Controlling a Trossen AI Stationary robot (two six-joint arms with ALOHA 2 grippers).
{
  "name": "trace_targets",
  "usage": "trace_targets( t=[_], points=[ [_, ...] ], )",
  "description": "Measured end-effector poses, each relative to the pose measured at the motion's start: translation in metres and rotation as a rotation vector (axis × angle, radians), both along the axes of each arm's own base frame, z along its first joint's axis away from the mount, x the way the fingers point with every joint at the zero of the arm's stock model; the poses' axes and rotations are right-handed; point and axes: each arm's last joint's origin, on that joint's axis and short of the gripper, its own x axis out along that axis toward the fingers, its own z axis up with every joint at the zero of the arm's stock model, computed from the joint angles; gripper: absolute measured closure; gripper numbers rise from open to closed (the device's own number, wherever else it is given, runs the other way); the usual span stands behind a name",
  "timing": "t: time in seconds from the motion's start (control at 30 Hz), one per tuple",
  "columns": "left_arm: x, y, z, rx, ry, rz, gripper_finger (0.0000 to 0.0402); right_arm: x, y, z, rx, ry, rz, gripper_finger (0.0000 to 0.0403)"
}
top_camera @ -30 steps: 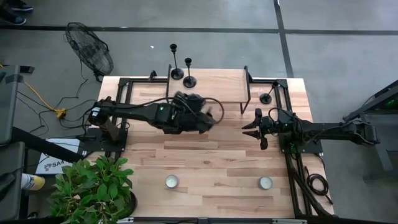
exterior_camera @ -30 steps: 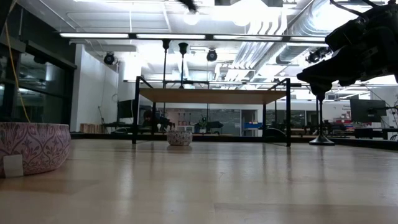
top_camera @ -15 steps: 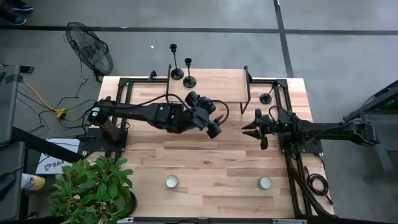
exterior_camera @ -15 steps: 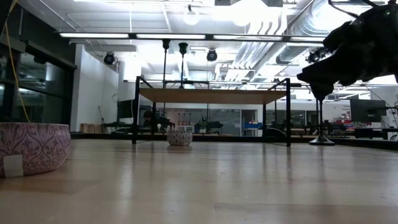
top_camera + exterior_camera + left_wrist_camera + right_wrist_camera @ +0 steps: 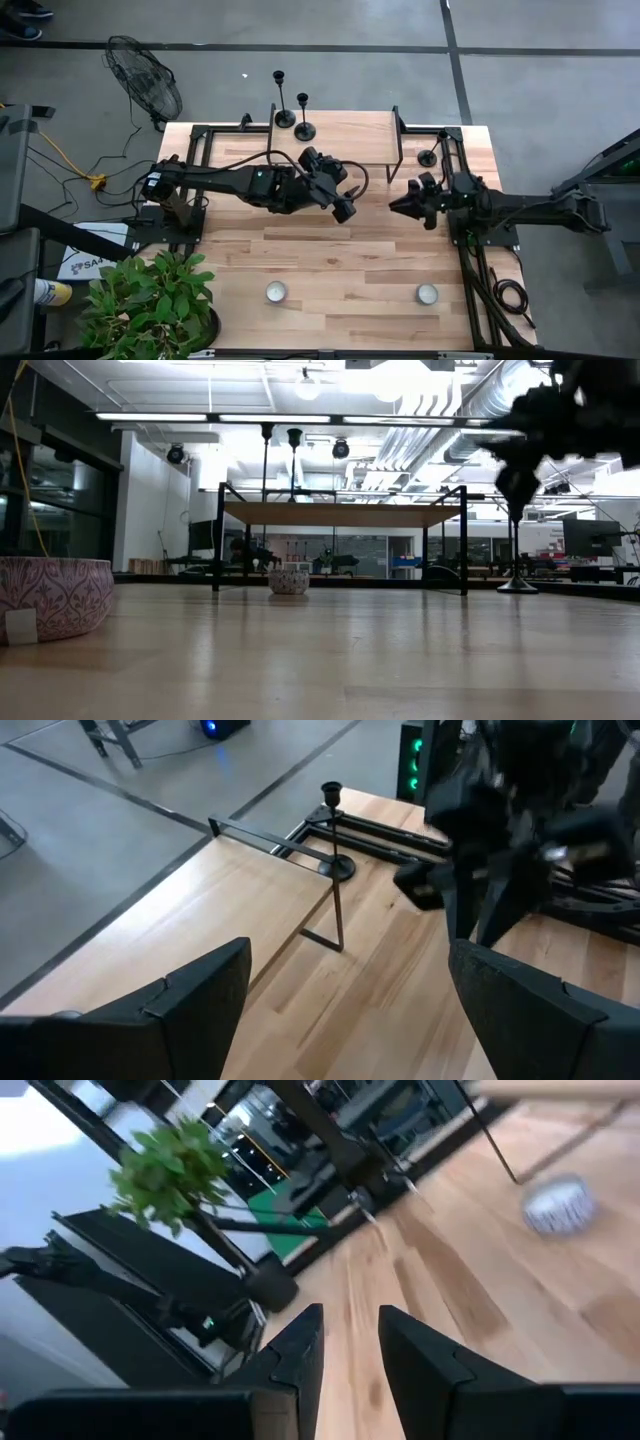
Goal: Pick & Place candle stick holders
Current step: Put the black candle holder on the shelf
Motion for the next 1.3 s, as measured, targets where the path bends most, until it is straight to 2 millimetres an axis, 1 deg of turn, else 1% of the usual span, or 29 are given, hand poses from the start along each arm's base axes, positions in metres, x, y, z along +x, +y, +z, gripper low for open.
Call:
trace_targets(
  t=[0.1, 0.23, 0.33, 0.47, 0.53, 0.6, 0.7, 0.77, 0.93, 1.03, 1.17, 1.3],
  points=[
    [-0.001, 0.000, -0.002, 0.004, 0.023, 0.001, 0.0067, 0.002, -0.002, 0.031, -0.076, 0.058, -0.047, 0.0307],
    [-0.004, 0.006, -0.004, 0.002, 0.068, 0.001, 0.0067, -0.005, -0.006, 0.074, -0.224, 0.297, -0.213, 0.0307],
    [-0.004, 0.011, -0.004, 0.022, 0.093, 0.003, 0.0067, -0.017, -0.010, 0.109, -0.272, 0.480, -0.411, 0.0307],
    [-0.003, 0.020, -0.005, 0.037, 0.128, -0.048, 0.0067, -0.038, -0.015, 0.152, -0.235, 0.664, -0.752, 0.0307],
    [-0.002, 0.026, -0.005, 0.030, 0.143, -0.079, 0.0067, -0.046, -0.017, 0.167, -0.242, 0.730, -0.897, 0.0307],
    [-0.001, 0.033, -0.005, 0.025, 0.154, -0.106, 0.0067, -0.050, -0.018, 0.175, -0.270, 0.783, -1.004, 0.0307],
    [0.000, 0.042, -0.005, 0.005, 0.152, -0.151, 0.0067, -0.052, -0.019, 0.178, -0.285, 0.837, -1.084, 0.0307],
    [0.000, 0.047, -0.005, -0.010, 0.159, -0.194, 0.0067, -0.050, -0.020, 0.175, -0.250, 0.831, -1.116, 0.0307],
    [0.001, 0.054, -0.006, -0.033, 0.172, -0.287, 0.0067, -0.043, -0.022, 0.156, -0.122, 0.838, -1.177, 0.0307],
    [0.001, 0.053, -0.006, -0.041, 0.179, -0.355, 0.0067, -0.040, -0.025, 0.141, -0.045, 0.864, -1.223, 0.0301],
    [0.002, 0.050, -0.006, -0.035, 0.188, -0.418, 0.0067, -0.035, -0.032, 0.118, 0.037, 0.938, -1.262, 0.0275],
    [0.002, 0.049, -0.006, -0.041, 0.190, -0.463, 0.0067, -0.031, -0.038, 0.097, 0.108, 0.960, -1.313, 0.0231]
  ],
)
